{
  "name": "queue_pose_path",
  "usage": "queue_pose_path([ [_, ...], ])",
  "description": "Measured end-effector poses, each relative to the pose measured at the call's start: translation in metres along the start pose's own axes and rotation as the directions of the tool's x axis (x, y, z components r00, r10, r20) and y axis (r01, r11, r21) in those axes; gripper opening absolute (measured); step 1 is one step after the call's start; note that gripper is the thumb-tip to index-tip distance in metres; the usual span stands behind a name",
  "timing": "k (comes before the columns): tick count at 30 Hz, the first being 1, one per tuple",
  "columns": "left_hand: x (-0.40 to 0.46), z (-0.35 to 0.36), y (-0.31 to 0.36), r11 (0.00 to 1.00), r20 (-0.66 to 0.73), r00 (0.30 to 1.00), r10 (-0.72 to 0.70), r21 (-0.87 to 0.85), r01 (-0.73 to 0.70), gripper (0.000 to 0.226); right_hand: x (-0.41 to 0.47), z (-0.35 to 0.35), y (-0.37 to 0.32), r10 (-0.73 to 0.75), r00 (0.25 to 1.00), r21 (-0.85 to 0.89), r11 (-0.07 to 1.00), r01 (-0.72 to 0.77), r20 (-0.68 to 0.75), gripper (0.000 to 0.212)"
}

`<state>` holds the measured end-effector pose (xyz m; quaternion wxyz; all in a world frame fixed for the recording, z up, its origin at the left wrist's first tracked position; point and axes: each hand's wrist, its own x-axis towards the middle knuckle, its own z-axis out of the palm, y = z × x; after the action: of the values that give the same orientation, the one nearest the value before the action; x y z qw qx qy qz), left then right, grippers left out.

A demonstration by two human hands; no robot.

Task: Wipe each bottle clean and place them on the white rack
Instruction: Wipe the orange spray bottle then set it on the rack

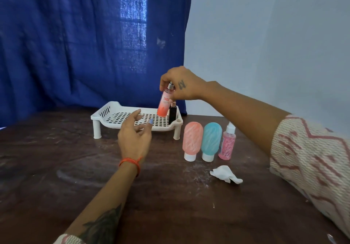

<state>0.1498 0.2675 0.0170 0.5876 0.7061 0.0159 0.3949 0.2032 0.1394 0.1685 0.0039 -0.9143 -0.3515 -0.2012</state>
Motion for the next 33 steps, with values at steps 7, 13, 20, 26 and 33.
queue_pose_path([
  [7,0.001,0.01,-0.012,1.0,-0.001,1.0,-0.016,0.009,0.016,0.043,0.04,0.038,0.012,0.036,0.992,-0.128,0.992,-0.02,0.118,0.032],
  [13,-0.001,0.017,-0.017,1.0,0.047,0.999,-0.008,0.024,0.007,0.045,0.052,0.058,0.023,0.075,0.983,-0.153,0.987,-0.05,0.167,0.033],
  [20,0.0,0.018,-0.021,0.999,0.053,0.998,-0.016,0.045,0.014,0.045,0.058,0.075,0.027,0.064,0.981,-0.175,0.984,-0.031,0.181,0.031],
  [26,0.001,0.018,-0.021,0.998,0.066,0.998,-0.026,0.061,0.022,0.045,0.062,0.082,0.029,0.068,0.981,-0.153,0.987,-0.04,0.182,0.032],
  [33,0.001,0.018,-0.022,0.997,0.073,0.997,-0.022,0.07,0.017,0.045,0.064,0.082,0.032,0.027,0.977,-0.146,0.989,0.004,0.21,0.042],
])
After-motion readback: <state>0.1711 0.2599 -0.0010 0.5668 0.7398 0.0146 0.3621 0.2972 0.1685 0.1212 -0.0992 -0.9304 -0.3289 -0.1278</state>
